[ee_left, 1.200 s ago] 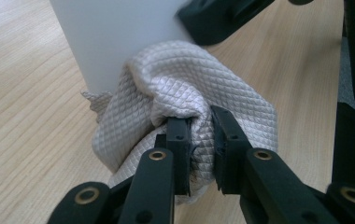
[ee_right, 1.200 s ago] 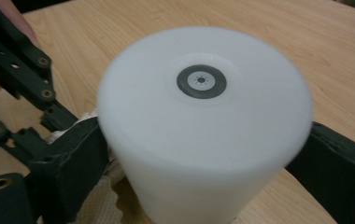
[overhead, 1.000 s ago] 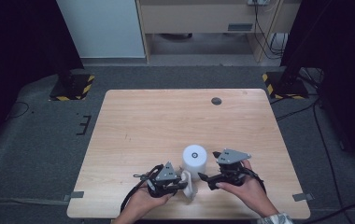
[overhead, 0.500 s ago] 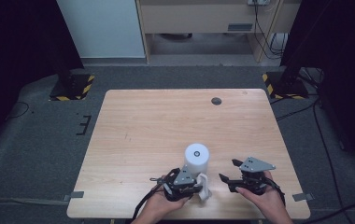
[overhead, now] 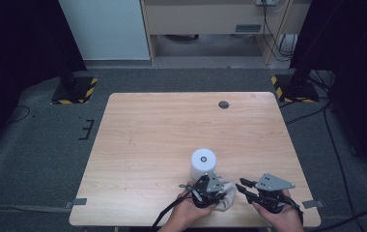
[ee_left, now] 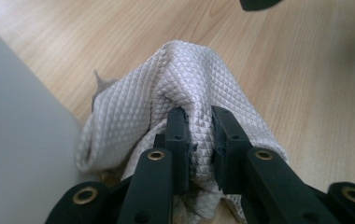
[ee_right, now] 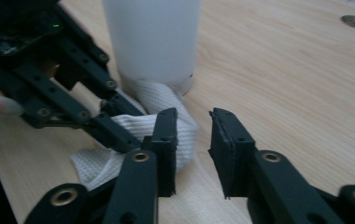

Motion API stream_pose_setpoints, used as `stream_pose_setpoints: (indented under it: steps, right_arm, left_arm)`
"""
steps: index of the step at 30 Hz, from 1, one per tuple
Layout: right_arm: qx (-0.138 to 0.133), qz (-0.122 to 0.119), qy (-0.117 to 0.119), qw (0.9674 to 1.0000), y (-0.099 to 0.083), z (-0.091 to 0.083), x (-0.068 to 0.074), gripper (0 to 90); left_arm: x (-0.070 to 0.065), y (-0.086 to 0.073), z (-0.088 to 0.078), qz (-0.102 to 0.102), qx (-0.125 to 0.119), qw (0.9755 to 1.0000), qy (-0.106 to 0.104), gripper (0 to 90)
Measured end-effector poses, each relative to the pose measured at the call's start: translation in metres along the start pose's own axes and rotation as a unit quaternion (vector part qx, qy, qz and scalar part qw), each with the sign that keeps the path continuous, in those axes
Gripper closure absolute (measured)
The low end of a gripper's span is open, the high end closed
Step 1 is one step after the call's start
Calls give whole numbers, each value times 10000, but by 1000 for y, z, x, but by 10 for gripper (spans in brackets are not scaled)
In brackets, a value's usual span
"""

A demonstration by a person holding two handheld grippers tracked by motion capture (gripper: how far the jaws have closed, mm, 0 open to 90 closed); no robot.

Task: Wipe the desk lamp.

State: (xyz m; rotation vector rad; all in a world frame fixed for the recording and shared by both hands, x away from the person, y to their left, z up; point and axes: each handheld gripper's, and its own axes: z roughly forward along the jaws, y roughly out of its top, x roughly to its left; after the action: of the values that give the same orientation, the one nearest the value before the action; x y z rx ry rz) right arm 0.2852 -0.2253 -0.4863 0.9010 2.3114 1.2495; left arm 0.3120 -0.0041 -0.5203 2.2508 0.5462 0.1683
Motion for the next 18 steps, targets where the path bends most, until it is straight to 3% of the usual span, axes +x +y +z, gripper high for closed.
stream_pose_setpoints:
  steps: [4,8,18]
  right_arm:
    - [190,-127,151,9996,-1,9,5,757]
    - [375,-202,135,9990,-3,15,6,727]
    - [234,8,60,9997,-1,12,5,539]
  left_arm:
    - [1,2,1,-10,-9,10000,5,762]
    - [-2,3,-5,-12,-150,9999,35,673]
    - [-6,0,-31,-44,-409,9991,26,537]
